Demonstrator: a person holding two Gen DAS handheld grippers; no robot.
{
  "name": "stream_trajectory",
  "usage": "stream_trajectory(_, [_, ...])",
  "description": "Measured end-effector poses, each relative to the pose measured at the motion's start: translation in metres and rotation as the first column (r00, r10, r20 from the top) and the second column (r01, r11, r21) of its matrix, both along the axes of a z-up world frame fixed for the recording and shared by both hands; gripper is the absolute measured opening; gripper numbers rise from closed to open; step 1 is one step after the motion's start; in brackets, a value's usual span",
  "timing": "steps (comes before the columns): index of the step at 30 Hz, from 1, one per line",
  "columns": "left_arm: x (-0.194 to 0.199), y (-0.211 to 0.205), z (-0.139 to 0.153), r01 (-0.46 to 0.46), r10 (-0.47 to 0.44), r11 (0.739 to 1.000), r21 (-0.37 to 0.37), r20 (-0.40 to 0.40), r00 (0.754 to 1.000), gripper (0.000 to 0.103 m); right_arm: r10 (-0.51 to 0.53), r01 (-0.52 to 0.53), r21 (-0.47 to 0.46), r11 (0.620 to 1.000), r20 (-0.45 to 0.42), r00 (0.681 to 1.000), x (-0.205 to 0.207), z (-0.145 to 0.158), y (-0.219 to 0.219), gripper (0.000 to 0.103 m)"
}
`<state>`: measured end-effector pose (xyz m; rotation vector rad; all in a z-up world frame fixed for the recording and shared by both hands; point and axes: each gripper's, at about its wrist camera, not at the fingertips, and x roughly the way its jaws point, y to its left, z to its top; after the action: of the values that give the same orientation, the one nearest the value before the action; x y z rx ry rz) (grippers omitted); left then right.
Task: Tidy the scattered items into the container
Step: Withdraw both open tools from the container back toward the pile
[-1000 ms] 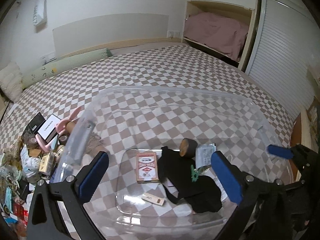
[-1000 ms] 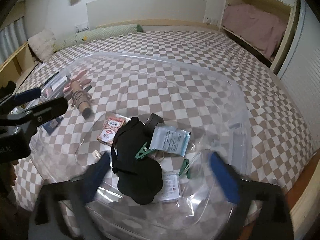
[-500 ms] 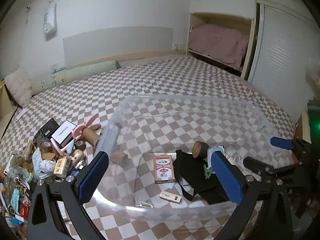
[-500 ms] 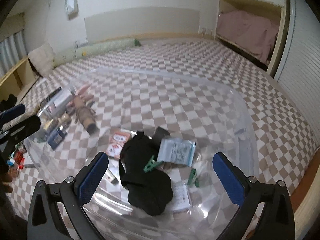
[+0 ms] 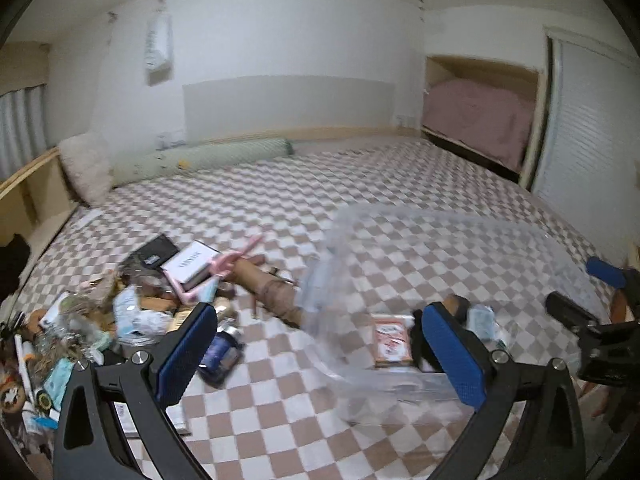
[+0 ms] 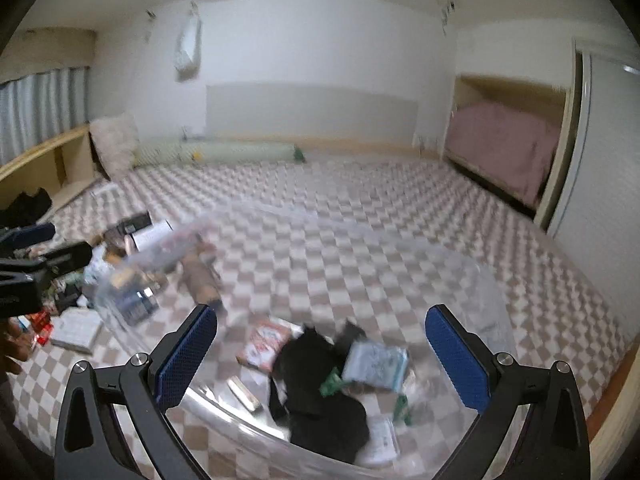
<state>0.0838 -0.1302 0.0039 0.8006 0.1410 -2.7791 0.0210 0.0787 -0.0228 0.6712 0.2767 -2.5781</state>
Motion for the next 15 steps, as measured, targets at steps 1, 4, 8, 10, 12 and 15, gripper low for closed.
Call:
stream_trajectory(1, [0.005,-0.005,0.002,-0.019,0.019,1.0,-0.006,-0.016,1.0,0.103,0.009,-0.009,-0.009,1.0,-0.02,1.0,0.004,0.004,-0.004,0.103])
stream_trajectory(4, [0.022,-0.022,0.009,-0.064,0.064,0.998,-0.01,-0.057,0.996,0.103,0.04,-0.043,-0.042,0.998,-0.076,0.996,0.017,0.017,-0.018,0.103])
stream_trajectory(8, [0.045,-0.044,0.02,-0.113,0.112,0.994,-0.002,-0.102,0.988,0.103,0.08,-0.091,-0.097,0.991,-0.112,0.99,0.03,0.03,-0.039,0.103])
stream_trajectory(10, [0.057,-0.054,0.025,-0.137,0.136,0.991,0.002,-0.127,0.983,0.103,0.089,-0.104,-0.127,0.987,-0.116,0.989,0.033,0.033,-0.049,0.103])
stream_trajectory(12, [0.07,-0.065,0.03,-0.159,0.157,0.987,-0.001,-0.151,0.976,0.103,0.108,-0.124,-0.161,0.979,-0.105,0.989,0.037,0.037,-0.061,0.103])
stream_trajectory(15, [0.086,-0.082,0.034,-0.191,0.187,0.982,-0.004,-0.175,0.967,0.103,0.126,-0.143,-0.181,0.973,-0.101,0.987,0.043,0.038,-0.078,0.103])
